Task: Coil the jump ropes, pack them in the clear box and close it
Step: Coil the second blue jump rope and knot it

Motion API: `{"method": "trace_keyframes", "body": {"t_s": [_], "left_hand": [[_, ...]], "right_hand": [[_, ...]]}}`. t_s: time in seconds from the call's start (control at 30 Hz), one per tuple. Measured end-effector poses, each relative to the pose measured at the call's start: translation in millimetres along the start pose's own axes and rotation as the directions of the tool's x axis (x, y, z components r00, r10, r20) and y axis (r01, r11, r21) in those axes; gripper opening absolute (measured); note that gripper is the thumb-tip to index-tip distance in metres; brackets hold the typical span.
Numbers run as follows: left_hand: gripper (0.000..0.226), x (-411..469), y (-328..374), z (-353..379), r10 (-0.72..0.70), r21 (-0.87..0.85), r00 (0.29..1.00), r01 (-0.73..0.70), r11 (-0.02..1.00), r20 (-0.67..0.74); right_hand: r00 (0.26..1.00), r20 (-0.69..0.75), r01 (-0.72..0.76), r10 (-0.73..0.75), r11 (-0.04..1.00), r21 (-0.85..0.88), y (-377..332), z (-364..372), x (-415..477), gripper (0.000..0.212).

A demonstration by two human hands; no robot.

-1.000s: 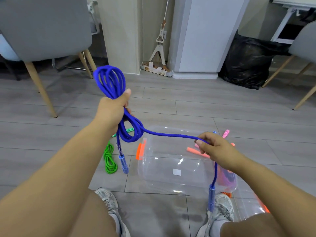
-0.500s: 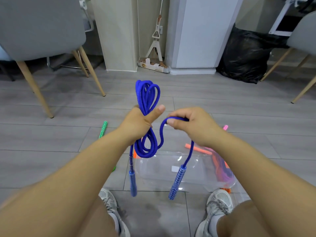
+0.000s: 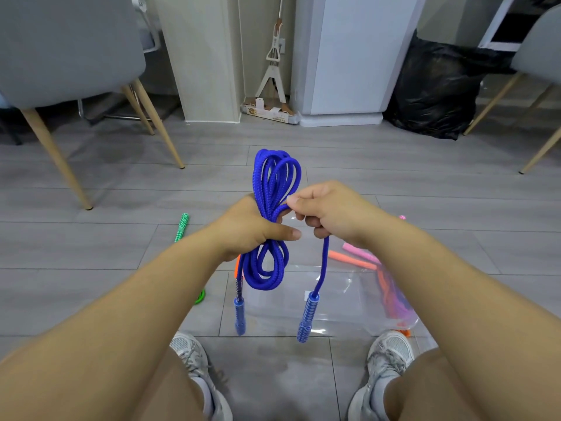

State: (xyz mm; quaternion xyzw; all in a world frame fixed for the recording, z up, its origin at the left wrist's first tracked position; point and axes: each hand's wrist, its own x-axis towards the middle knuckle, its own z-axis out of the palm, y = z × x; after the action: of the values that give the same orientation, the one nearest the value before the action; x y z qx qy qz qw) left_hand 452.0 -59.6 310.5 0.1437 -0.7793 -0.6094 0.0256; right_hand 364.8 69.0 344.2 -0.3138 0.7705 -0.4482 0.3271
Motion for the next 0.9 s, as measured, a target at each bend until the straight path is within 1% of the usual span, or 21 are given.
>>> {"method": "trace_keyframes", "body": {"t_s": [0.13,0.23,0.3,0.33,0.43,0.53,0.63,0.7,0.8,0.83,0.9], "left_hand": [[0.025,-1,2,3,0.026,-0.026,0.999,-0.026,0.999,-0.019],[0.019,-2,3,3,0.035,-0.023,0.999,-0.036,0.999,-0.035],[0.032,-3,2,3,0.028,-0.007,0.999,-0.029,1.000,-0.043],[0.032,-2,2,4,0.023,0.002,0.999,-0.023,1.000,-0.045],[0.018,-2,3,6,0.013,0.008,0.999,-0.012,1.000,-0.049],[0.010,-3,4,5,-0.028,-0.011,0.994,0.027,1.000,-0.104],[0.018,-3,3,-1,-0.080,-0.051,0.983,0.072,0.996,-0.166],[0.020,-5,3,-6,-0.096,-0.120,0.975,0.073,0.990,-0.202],[0.022,-7,5,-17,-0.097,-0.186,0.961,0.049,0.981,-0.259],[0.022,-7,5,-21,-0.102,-0.174,0.956,0.055,0.983,-0.274],[0.025,-8,2,-28,-0.131,-0.099,0.951,0.107,0.989,-0.279]], "right_hand": [[1.000,-0.022,-0.015,0.015,1.000,0.021,4,0,-2,0.016],[0.998,-0.056,-0.012,0.012,1.000,-0.004,4,1,-3,0.012],[0.999,-0.049,-0.015,0.014,1.000,-0.011,5,2,-3,0.013],[0.999,-0.045,-0.017,0.016,1.000,-0.014,5,3,-4,0.014],[0.999,-0.042,-0.008,0.007,1.000,-0.025,7,1,-4,0.013],[0.998,-0.063,0.000,-0.004,0.997,-0.075,11,-5,-6,0.010],[0.997,-0.074,-0.021,0.012,0.993,-0.117,16,-14,-13,0.014],[0.998,-0.066,-0.032,0.021,0.985,-0.171,20,-21,-20,0.018],[0.998,-0.057,0.011,-0.037,0.915,-0.402,28,-35,-31,0.020],[0.996,-0.048,0.046,-0.073,0.905,-0.423,30,-38,-34,0.017],[0.984,-0.046,0.143,-0.173,0.913,-0.381,31,-39,-41,0.015]]}}
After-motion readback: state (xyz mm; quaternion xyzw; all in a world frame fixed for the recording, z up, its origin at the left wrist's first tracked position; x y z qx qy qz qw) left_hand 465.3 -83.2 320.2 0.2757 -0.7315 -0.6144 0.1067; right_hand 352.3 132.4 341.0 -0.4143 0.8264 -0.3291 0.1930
